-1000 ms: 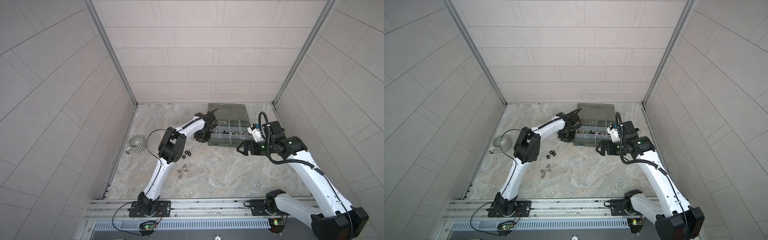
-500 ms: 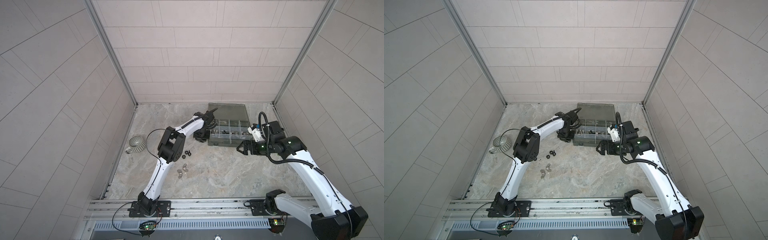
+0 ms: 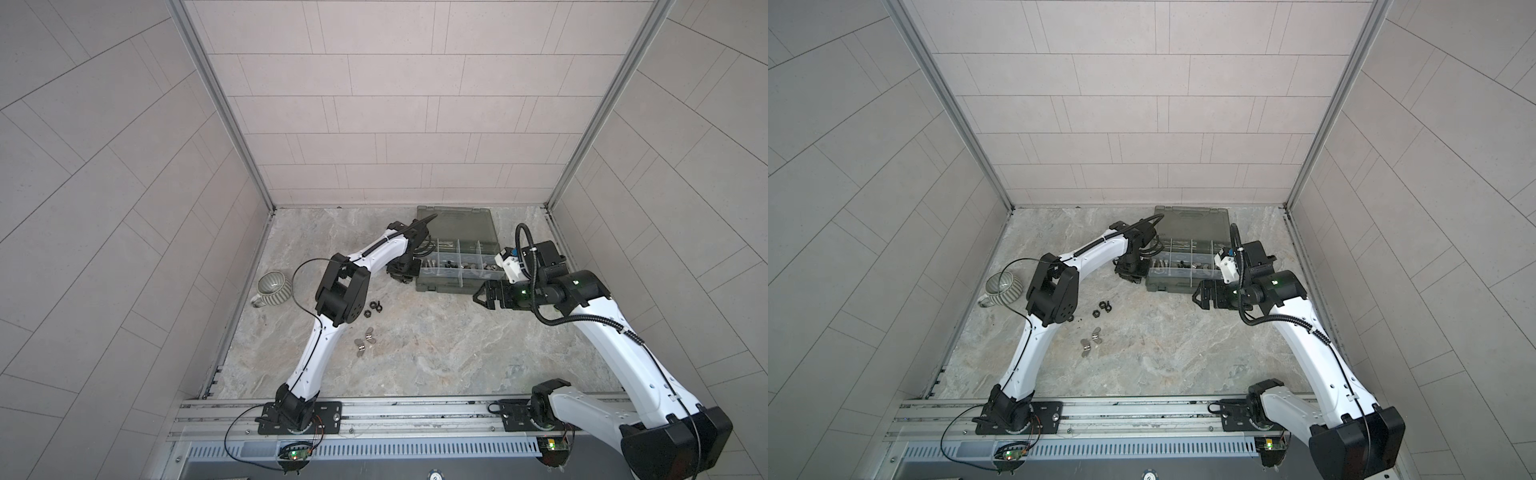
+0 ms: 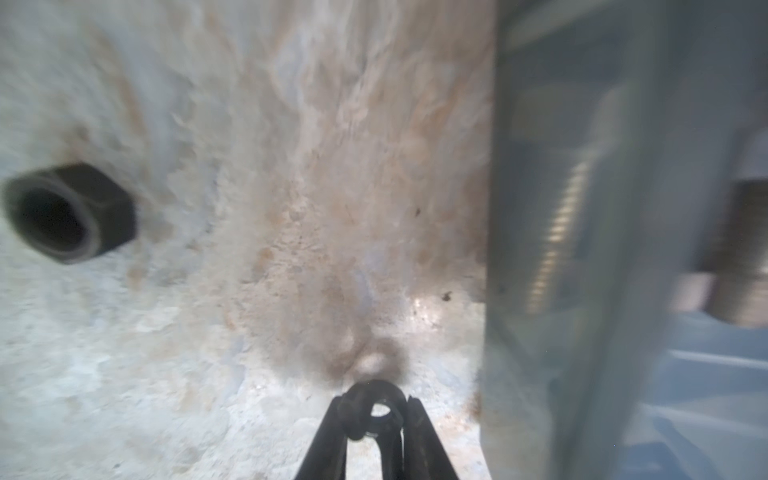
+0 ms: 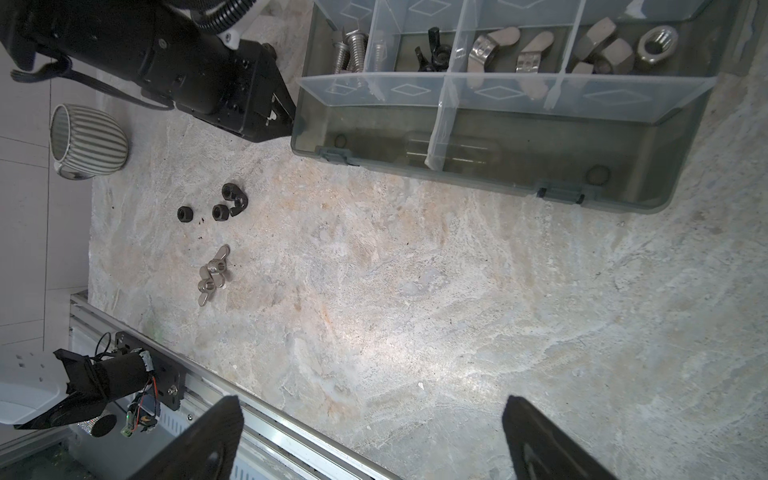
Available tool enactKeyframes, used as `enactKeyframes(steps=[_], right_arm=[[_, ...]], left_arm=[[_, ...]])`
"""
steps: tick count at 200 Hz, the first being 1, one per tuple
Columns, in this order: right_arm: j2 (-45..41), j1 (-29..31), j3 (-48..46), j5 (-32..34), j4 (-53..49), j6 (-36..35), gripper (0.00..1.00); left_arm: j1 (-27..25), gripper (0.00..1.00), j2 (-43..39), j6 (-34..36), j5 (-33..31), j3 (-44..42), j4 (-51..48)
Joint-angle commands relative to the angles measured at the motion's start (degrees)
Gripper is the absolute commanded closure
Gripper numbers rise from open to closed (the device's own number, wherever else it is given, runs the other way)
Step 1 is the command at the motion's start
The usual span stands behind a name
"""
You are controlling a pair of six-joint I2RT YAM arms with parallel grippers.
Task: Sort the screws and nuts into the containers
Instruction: 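Lift the black wing nut with the left gripper over the box compartment, then lower the wing nut into the compartment and open the left gripper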
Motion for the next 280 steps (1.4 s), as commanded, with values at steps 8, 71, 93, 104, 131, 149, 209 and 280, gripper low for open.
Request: enactKeyframes(steps=[8,71,93,104,131,149,209,280], right_arm=[[-0.19,-0.16,1.47,0.86,0.15,0.19,0.01],[-0.32,-0.15,1.35,0.87,0.07,0.15,0.01],[-0.41,-0.17,1.36,0.99,0.02,0.08,0.01],[-0.58,-0.12,1.20,0.95,-0.07,0.16,0.01],[-1.10,-0.12,0.84,1.04,-0.47,0.18,0.01],[-1.56,-0.17,0.85,1.45,-1.01,0.11,0.01],[-3.56,-0.16,1.03,3.09,-3.65,-0.27,0.01],[-5.52,-0.17,1.44,5.21,-6.34,-0.84,0.01]], left_arm=[[0.23,0.81,-1.94,1.45,-2.62,3.46,-3.38],[-1.29,0.81,-1.36,2.50,-2.65,10.63,-4.88],[-2.50,0.81,0.23,2.93,-1.58,15.24,-5.52],[-2.93,0.81,0.87,2.92,-0.64,17.07,-5.25],[-3.58,0.80,1.70,1.16,4.27,17.84,-1.23],[-3.96,0.80,2.49,-0.25,6.76,18.00,1.69],[-4.76,0.79,4.18,-2.81,10.52,18.08,9.07],[-5.18,0.77,6.23,-5.16,12.71,18.11,12.45]])
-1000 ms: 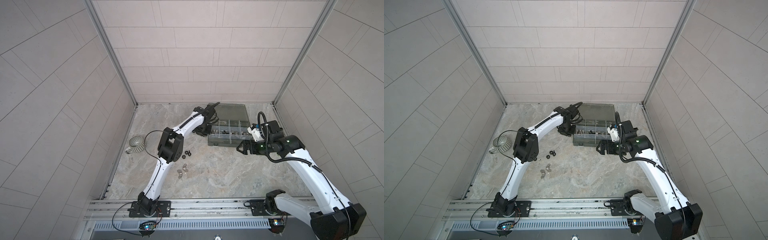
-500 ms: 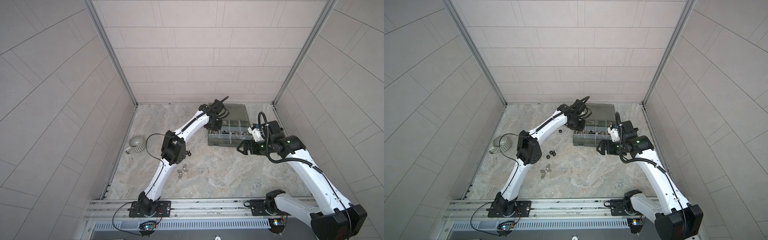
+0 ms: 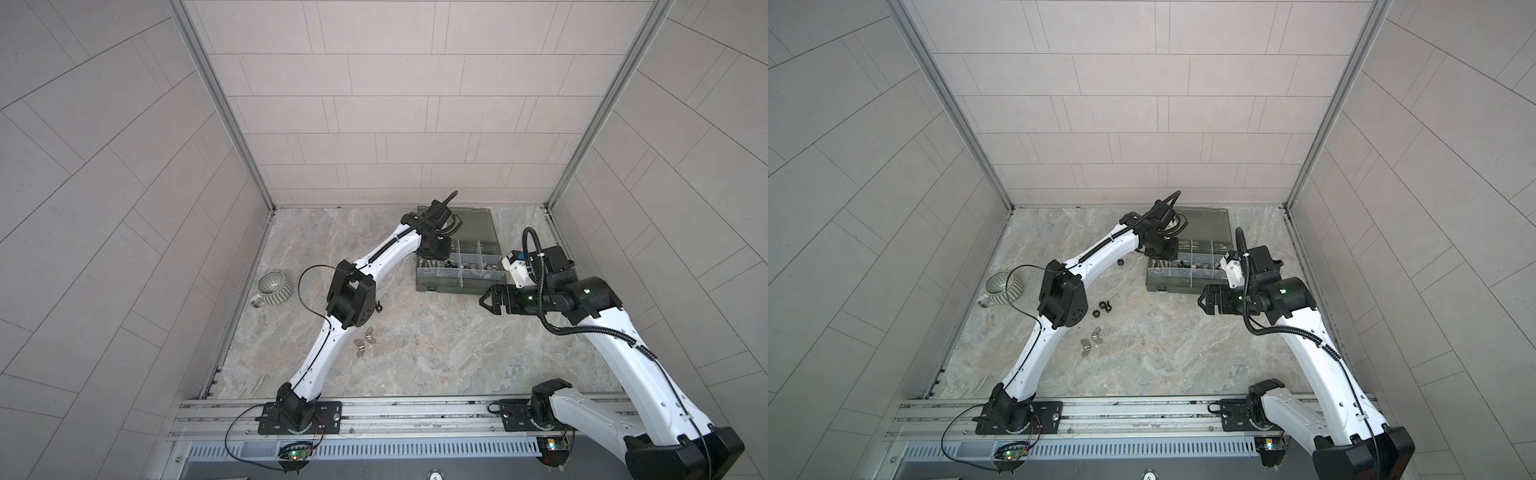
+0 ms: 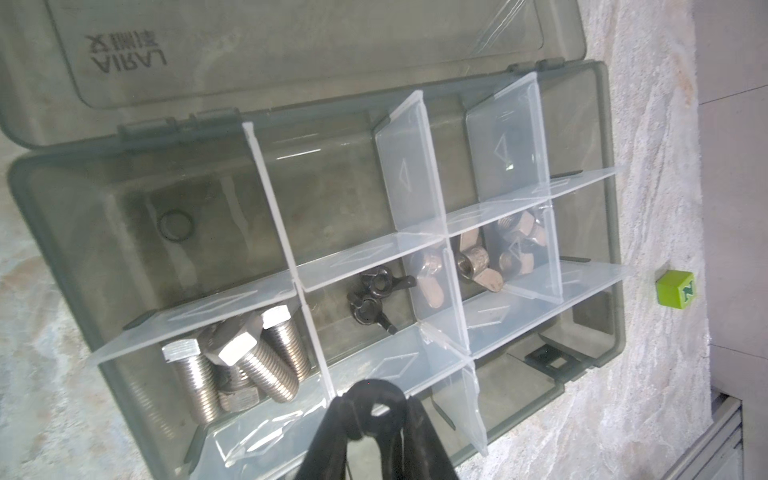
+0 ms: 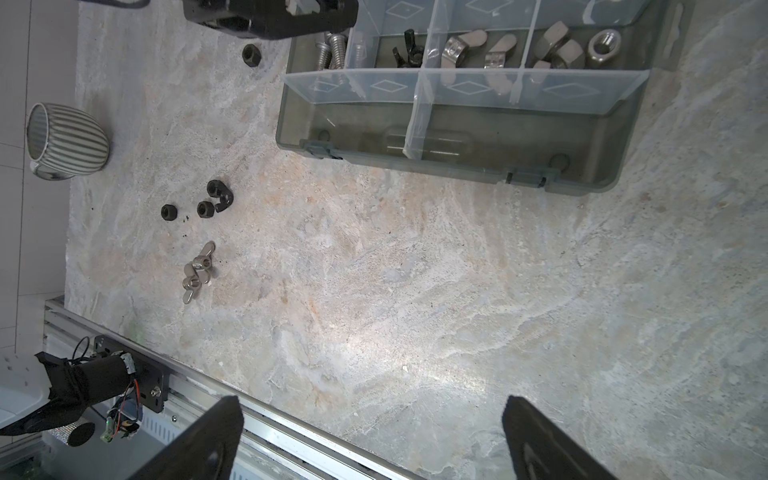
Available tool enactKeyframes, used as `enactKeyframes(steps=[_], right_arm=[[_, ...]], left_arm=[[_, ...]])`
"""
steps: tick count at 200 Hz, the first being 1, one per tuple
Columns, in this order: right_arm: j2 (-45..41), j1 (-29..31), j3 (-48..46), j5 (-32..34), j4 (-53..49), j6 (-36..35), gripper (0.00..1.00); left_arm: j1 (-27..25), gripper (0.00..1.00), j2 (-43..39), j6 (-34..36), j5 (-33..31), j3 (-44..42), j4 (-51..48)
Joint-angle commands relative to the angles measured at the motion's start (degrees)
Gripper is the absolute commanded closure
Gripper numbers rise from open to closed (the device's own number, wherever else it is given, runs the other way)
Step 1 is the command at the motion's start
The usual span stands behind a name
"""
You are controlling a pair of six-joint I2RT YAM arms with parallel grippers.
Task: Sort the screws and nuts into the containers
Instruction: 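Lower the wing nut into the compartment and open the left gripper, then move the left gripper to a black wing nut beside the black hex nuts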
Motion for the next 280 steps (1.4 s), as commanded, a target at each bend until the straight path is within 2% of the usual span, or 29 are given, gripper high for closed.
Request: enactKeyframes(steps=[1,19,25,37,57,83,113,127,163,192,220,249,280], right_arm=[[-1.18,-0.17,1.48,1.73,-2.48,-0.78,0.01],[-1.37,-0.17,1.59,1.92,-2.88,-0.85,0.01],[-1.36,-0.16,1.64,1.93,-2.99,-0.90,0.01],[-1.41,-0.17,1.78,2.17,-3.28,-1.00,0.01],[-1.50,-0.15,2.02,2.33,-3.67,-1.32,0.01],[-1.30,-0.16,2.14,2.44,-3.78,-1.50,0.01],[-0.78,-0.17,2.07,2.15,-2.74,-1.25,0.01],[-0.41,-0.16,1.66,1.47,-1.75,-0.91,0.01],[0.58,0.48,0.03,-1.35,1.54,0.25,0.01],[1.09,2.37,-1.62,-2.69,4.25,1.01,0.01],[1.86,4.47,-2.96,-3.41,6.14,1.73,0.01],[2.98,6.17,-3.06,-4.09,6.93,1.84,0.01],[3.50,6.95,-1.95,-3.82,5.06,0.54,0.01]], left_arm=[[-0.44,0.77,1.92,-1.29,1.28,1.06,1.50],[-0.57,0.73,2.25,-1.49,1.65,1.14,2.00],[-0.63,0.66,2.35,-1.49,1.92,1.14,2.20],[-0.68,0.43,2.55,-1.49,2.24,1.62,2.27],[-0.70,0.29,2.55,-1.15,2.55,2.61,2.88],[-0.68,0.29,-0.51,-0.66,1.43,2.72,4.16],[-0.33,0.29,-8.91,1.35,-2.79,-1.42,3.33],[0.21,0.29,-14.79,1.50,-6.33,-7.30,2.81],[2.15,0.31,-30.13,-0.38,-15.23,-28.58,-1.82],[3.19,0.35,-40.71,-3.00,-16.33,-47.87,-1.99],[3.20,0.36,-48.67,-6.34,-13.98,-63.52,2.64],[3.10,0.36,-50.97,-8.74,-12.27,-71.66,6.80],[3.14,0.36,-50.14,-9.93,-12.12,-74.96,10.97]])
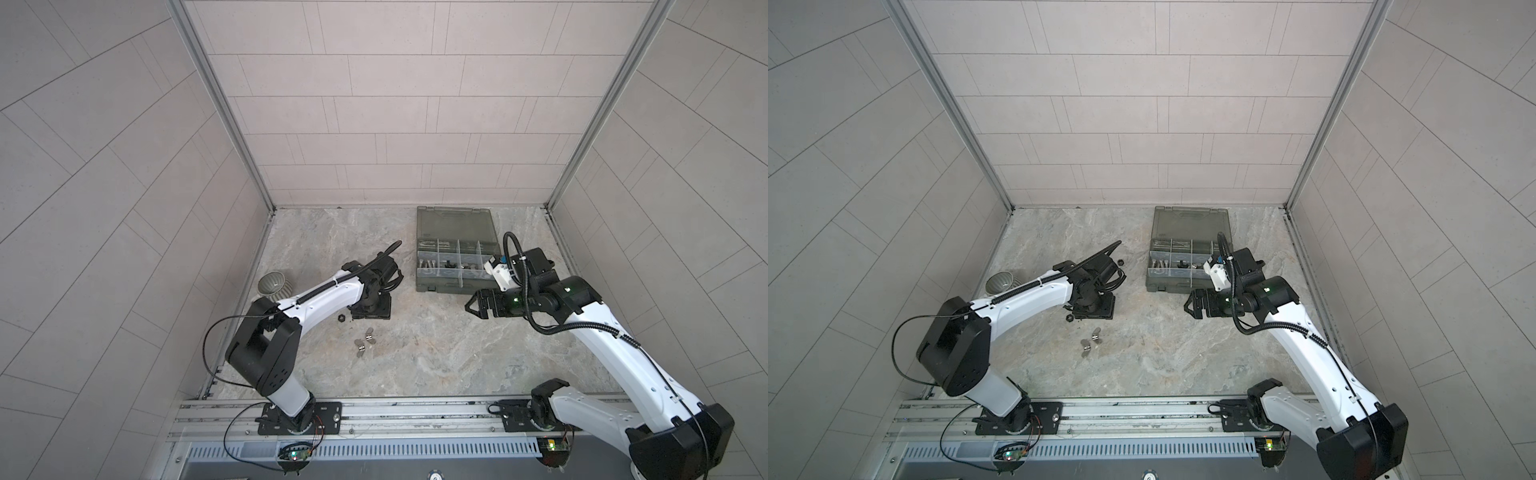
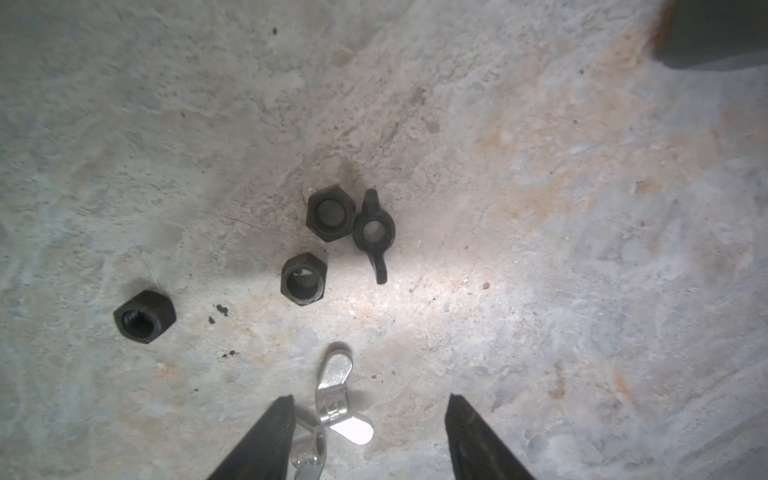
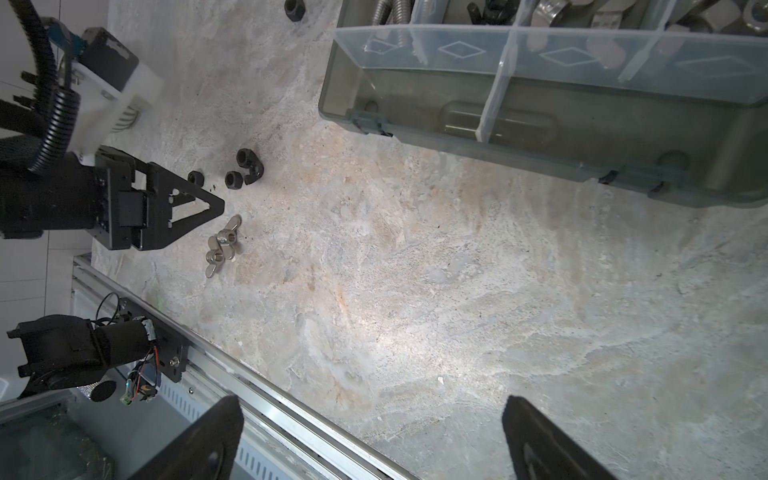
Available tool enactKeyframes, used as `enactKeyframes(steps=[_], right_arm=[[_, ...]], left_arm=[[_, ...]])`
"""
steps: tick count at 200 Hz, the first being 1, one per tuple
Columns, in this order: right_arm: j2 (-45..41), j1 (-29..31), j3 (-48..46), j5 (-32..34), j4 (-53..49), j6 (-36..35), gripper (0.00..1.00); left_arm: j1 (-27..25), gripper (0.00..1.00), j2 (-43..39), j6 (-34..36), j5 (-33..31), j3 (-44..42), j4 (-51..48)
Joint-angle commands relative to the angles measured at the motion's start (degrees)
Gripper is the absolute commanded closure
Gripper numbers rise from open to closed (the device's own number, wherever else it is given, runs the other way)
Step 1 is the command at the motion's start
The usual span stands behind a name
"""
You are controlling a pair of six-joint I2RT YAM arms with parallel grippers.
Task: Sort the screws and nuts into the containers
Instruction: 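Move the left gripper to a black wing nut beside the black hex nuts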
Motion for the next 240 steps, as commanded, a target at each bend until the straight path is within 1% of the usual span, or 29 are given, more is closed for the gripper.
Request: enactKeyframes(steps=[1,50,70,112,168,240], right_arm=[[0.01,0.51,1.09,-0.11,-0.99,-0.87,0.01],[-1.70,0.50,2.04,1.82,-5.29,-2.60,0.01],[-2.58,0.48,2.04,2.53,-6.36,-2.68,0.01],[-3.49,0.51,2.25,4.43,-7.46,-2.75,0.01],[-2.90,0.50,2.35,5.17,-7.00,-2.50,0.01],[-2.37,0.42,2.36,5.49,-6.96,-2.59,0.01]], left_arm=[[-0.16,0.36,-1.33,-2.10,0.31,-1.37,5.46],[-0.15,0.39,4.80,-0.71,0.16,1.03,8.36],[-0.15,0.42,7.48,0.02,0.27,2.84,8.12],[-0.13,0.44,11.01,1.09,-0.53,5.57,6.82],[0.97,0.45,12.52,2.56,-1.16,7.14,4.74],[1.42,0.45,11.15,3.21,-1.77,6.08,4.02]])
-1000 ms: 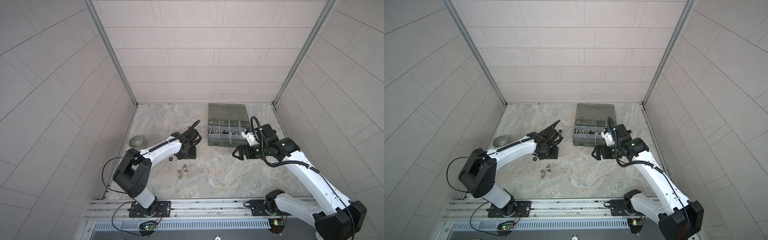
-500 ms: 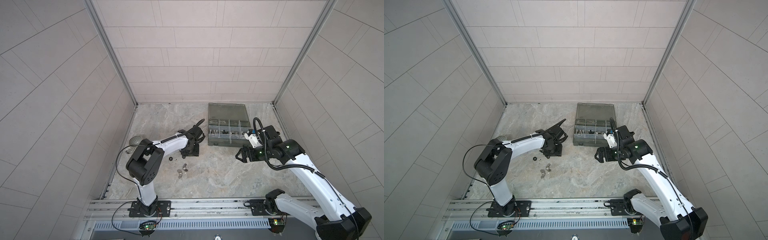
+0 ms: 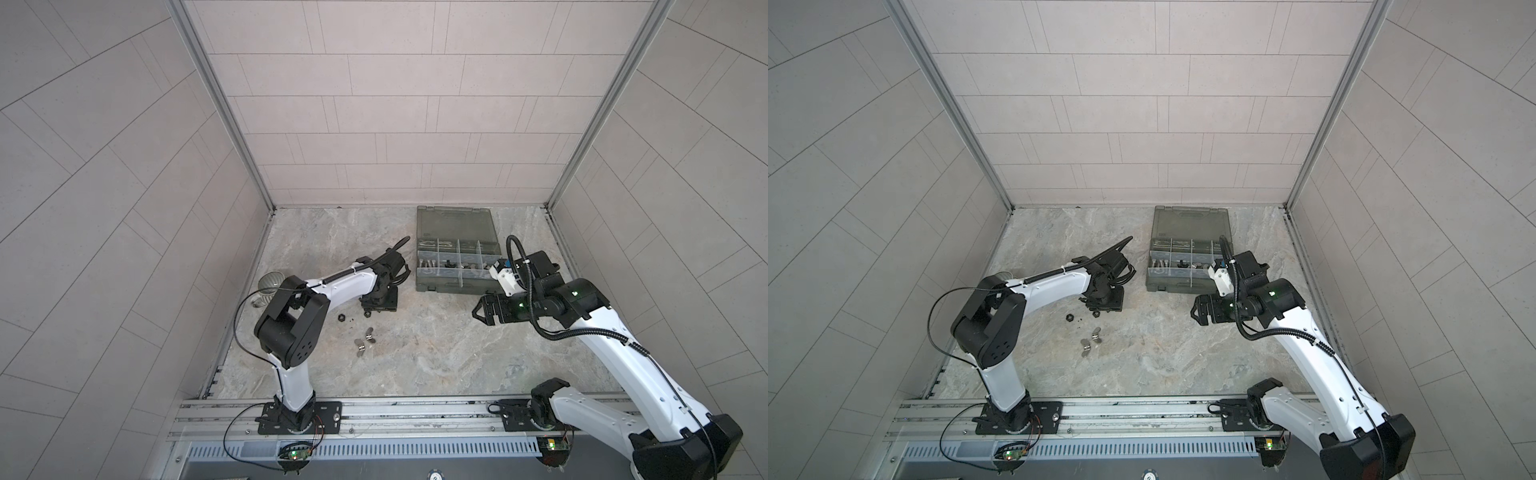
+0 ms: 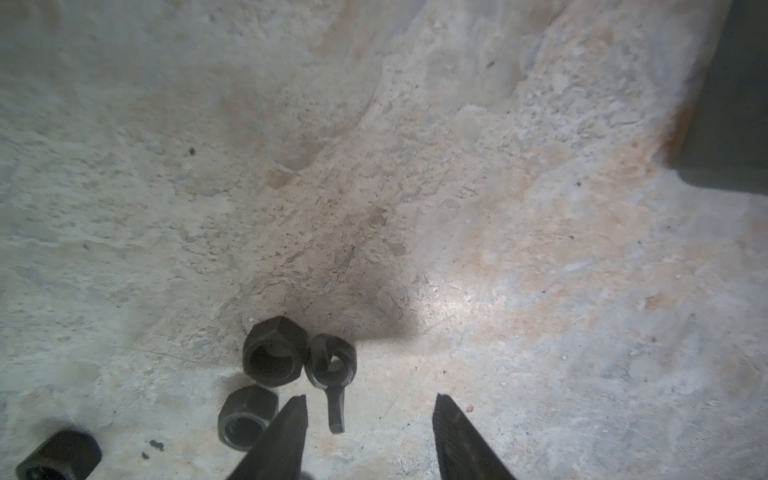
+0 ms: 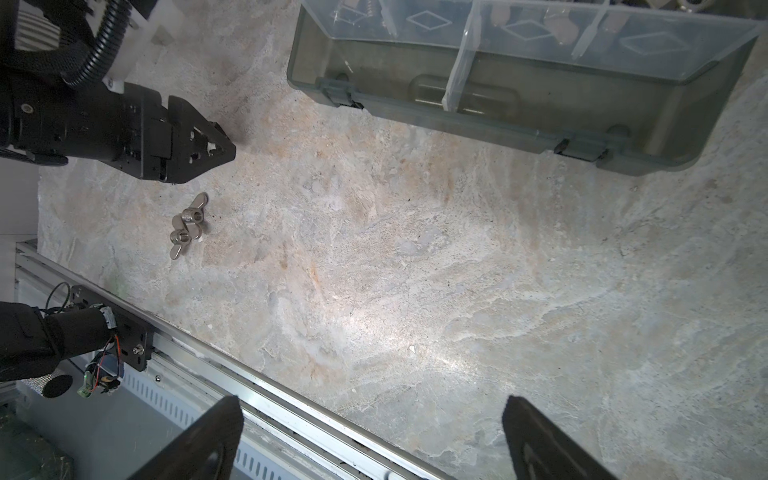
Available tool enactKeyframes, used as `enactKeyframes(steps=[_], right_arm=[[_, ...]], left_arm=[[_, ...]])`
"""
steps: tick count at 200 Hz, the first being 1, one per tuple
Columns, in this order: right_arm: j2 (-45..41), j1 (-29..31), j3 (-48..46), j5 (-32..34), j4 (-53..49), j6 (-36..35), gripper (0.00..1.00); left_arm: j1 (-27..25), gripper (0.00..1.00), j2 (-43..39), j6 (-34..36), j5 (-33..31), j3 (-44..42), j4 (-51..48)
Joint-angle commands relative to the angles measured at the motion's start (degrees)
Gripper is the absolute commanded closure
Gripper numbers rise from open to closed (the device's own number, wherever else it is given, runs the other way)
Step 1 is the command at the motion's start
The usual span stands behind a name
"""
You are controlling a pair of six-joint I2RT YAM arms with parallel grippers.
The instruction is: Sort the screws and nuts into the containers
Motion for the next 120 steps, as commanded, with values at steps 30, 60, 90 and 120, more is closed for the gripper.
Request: enactKeyframes(steps=[30,60,90,120], right_arm=[[0.30,0.18,1.91,0.88,-1.16,-0.87,0.01],[0.21,0.20,2.35,1.23,-1.90,-1.14,0.01],[0.03,0.20,2.60,1.50,-2.25,-1.27,0.01],[0.33,0.20,2.88,1.54,-2.28,-1.16,0.01]], left_arm=[[0.84,0.46,0.84,0.92,-0.74,-0.70,-0.45],[1.18,0.46,1.80,0.93,-0.74,-1.21,0.11],[1.54,0.46,2.30,1.10,-0.39,-1.54,0.78],[1.86,0.47,3.06,1.32,-0.19,-1.56,1.08]])
